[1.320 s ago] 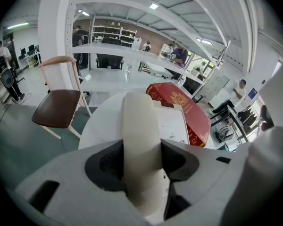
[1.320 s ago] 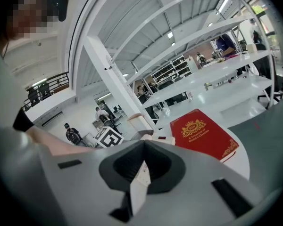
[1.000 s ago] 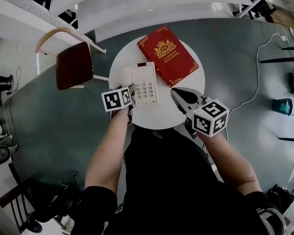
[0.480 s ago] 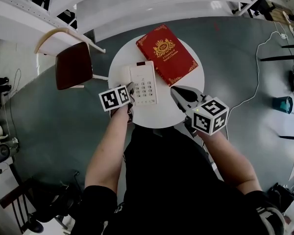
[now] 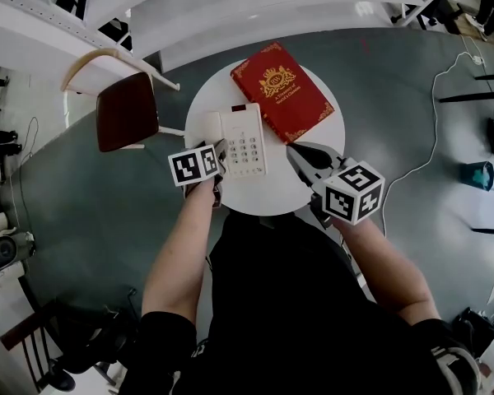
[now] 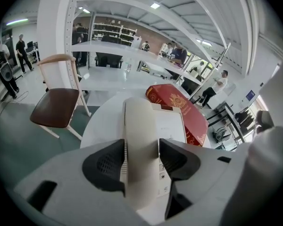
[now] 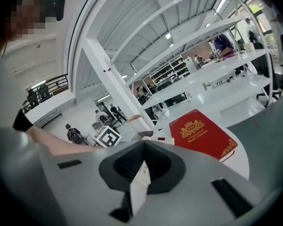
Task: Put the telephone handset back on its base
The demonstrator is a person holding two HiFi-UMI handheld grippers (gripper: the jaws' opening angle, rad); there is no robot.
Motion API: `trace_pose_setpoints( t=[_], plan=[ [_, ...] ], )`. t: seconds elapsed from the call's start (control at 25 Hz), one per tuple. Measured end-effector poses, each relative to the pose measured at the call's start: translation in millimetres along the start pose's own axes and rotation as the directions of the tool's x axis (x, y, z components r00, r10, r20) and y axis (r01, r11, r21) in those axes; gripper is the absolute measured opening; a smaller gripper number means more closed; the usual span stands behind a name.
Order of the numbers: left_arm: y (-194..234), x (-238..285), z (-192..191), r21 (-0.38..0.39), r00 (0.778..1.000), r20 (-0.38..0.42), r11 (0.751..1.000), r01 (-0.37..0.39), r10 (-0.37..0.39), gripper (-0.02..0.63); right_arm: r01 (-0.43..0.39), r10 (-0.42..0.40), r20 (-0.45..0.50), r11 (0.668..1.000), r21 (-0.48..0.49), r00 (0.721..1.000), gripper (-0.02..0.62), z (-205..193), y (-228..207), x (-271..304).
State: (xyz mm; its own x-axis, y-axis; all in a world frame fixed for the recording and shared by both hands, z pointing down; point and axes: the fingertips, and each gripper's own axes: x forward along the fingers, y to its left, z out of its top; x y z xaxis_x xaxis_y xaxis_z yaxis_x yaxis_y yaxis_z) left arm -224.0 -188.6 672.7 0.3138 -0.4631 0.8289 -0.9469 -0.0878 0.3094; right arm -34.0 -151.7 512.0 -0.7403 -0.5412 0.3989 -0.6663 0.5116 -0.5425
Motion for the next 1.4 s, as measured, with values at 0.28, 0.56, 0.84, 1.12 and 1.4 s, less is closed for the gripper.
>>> trace_pose_setpoints(
  t=[0.28,0.56,0.84,1.12,1.4],
  plan=[
    [-6,-13,8,0.031,1.000,0.025,0.999,0.008,-0.009,0.241,0.002,-0.002,0.022,1.000,-0.003,1.000,0.006,11,-1,-2],
    [-16,-71,32,0.091,0.989,0.149,0.996,0.009,-0.023,0.219,-0.028,0.030,0.071,0.999,-0.026,0.997,0.006,40,12,-10],
    [-25,-128,59,0.158,0.959,0.282,0.986,-0.048,0.001,0.199,-0.082,0.088,0.077,0.993,-0.082,0.993,0.006,61,31,-10],
    [-35,-191,102,0.258,0.899,0.436,0.963,-0.075,-0.047,0.153,-0.099,0.119,0.113,0.980,-0.171,0.986,0.006,95,57,-3],
    [-36,-257,152,0.381,0.831,0.535,0.921,-0.075,-0.154,0.106,-0.029,0.068,0.194,0.979,-0.201,0.979,0.006,136,87,3]
  ],
)
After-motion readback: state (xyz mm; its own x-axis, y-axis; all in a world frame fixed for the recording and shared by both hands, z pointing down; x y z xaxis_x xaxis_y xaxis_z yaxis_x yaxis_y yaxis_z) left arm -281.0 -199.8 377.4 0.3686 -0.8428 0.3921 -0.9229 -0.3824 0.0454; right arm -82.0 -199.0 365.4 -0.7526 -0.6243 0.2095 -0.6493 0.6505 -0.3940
